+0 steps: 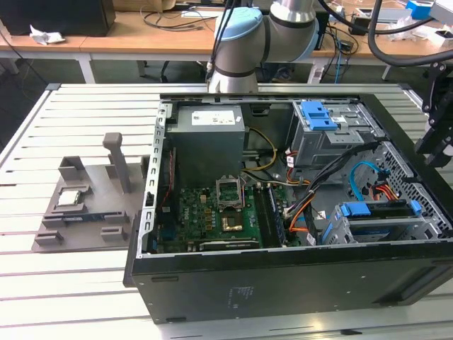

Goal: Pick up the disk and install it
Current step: 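Insert the second disk wire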

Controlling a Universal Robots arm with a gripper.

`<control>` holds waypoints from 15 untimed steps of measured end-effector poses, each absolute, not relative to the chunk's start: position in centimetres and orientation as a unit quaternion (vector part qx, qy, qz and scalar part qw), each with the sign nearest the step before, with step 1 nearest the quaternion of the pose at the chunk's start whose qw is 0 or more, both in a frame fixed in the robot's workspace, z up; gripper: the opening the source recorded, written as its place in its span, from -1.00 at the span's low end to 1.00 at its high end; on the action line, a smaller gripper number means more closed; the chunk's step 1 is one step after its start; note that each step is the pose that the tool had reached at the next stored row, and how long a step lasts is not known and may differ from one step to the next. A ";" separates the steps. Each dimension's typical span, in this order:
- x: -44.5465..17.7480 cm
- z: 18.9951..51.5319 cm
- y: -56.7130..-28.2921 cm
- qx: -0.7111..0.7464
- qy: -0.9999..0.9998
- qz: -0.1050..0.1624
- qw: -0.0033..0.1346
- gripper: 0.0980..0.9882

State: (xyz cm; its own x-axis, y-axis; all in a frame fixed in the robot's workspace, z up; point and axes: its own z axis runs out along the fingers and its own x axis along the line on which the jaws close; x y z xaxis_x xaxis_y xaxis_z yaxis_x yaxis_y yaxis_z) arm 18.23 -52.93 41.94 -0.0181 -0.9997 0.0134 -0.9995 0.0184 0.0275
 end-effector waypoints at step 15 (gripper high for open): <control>18.2 41.3 -52.9 0.701 -0.713 -0.005 0.014 -0.54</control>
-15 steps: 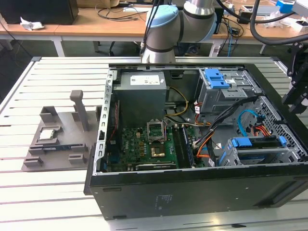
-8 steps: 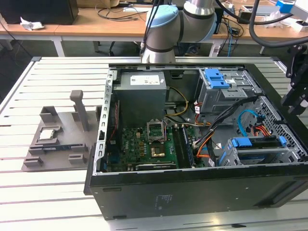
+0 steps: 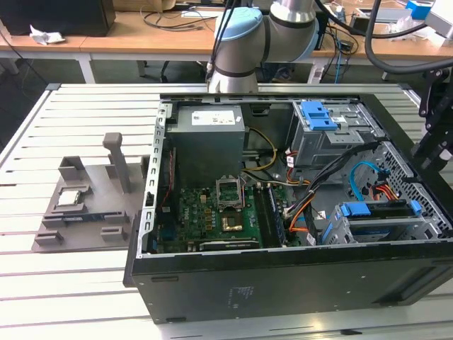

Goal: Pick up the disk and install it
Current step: 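Insert the second disk wire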

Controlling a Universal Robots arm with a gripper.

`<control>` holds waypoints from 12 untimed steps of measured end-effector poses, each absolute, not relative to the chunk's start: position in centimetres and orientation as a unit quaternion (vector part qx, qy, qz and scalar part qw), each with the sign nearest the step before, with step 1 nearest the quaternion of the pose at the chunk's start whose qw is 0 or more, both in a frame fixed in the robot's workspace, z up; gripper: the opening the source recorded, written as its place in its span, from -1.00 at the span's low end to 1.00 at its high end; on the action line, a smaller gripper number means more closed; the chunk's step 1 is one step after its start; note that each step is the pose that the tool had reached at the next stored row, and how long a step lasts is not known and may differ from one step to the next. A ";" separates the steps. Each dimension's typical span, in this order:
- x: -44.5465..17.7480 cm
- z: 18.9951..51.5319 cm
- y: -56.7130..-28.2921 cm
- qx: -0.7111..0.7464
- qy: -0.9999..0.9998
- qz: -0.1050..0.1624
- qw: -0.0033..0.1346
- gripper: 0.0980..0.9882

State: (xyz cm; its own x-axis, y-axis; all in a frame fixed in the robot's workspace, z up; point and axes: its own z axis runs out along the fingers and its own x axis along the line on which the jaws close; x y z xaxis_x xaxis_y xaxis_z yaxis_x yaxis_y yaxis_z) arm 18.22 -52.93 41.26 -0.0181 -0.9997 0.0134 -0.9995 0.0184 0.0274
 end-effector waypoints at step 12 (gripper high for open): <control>18.2 40.0 -52.9 0.701 -0.713 -0.005 0.014 -0.54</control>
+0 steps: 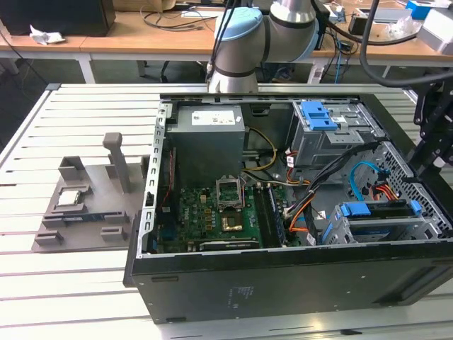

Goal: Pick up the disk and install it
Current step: 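Insert the second disk wire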

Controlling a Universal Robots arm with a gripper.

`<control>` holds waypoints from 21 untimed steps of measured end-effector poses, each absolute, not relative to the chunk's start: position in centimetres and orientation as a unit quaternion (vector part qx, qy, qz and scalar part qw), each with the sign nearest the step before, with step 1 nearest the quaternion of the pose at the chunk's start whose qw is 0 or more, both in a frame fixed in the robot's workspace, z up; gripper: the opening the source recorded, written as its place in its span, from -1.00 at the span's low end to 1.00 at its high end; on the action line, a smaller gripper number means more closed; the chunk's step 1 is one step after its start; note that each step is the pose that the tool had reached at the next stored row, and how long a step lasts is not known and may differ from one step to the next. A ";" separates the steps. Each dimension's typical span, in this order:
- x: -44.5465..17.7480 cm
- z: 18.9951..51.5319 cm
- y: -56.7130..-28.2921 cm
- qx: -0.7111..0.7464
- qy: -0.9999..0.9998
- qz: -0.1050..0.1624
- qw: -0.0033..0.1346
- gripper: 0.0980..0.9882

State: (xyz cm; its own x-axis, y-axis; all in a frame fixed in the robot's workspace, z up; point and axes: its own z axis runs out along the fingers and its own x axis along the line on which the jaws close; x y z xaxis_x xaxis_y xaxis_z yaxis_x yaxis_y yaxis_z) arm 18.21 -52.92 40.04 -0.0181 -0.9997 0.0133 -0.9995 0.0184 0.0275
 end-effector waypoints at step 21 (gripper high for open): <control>16.1 39.0 -51.8 0.701 -0.713 -0.005 0.014 -0.54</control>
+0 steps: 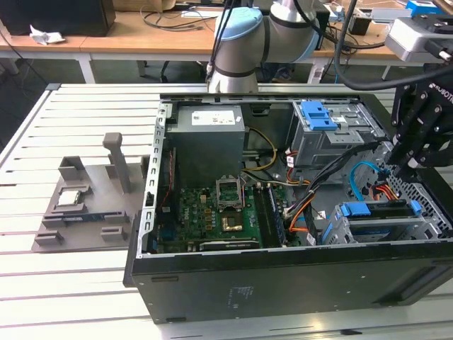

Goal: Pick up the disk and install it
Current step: 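Insert the second disk wire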

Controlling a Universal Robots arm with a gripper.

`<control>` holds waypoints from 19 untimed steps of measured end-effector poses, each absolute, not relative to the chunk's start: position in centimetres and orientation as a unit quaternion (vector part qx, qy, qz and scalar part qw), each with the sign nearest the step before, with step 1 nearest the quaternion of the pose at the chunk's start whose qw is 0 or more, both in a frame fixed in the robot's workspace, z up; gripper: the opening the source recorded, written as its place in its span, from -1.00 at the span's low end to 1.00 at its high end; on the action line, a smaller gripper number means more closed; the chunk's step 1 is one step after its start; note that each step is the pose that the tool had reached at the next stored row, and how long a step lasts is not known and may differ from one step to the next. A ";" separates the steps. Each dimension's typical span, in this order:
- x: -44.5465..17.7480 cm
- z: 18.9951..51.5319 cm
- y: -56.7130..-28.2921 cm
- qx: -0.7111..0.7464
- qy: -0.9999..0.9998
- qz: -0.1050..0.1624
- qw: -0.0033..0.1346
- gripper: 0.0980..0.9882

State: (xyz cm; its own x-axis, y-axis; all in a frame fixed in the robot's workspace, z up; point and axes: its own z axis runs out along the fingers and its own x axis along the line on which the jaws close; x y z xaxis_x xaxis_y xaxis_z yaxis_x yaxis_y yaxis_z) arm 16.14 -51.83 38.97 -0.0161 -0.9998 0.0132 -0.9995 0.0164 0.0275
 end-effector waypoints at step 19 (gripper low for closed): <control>15.9 37.3 -51.5 0.703 -0.711 -0.005 0.014 -0.58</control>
State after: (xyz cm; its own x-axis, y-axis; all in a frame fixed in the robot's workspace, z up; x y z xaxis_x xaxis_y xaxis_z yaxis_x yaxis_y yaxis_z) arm 15.87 -51.53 37.30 -0.0101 -0.9999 0.0133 -0.9996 0.0105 0.0275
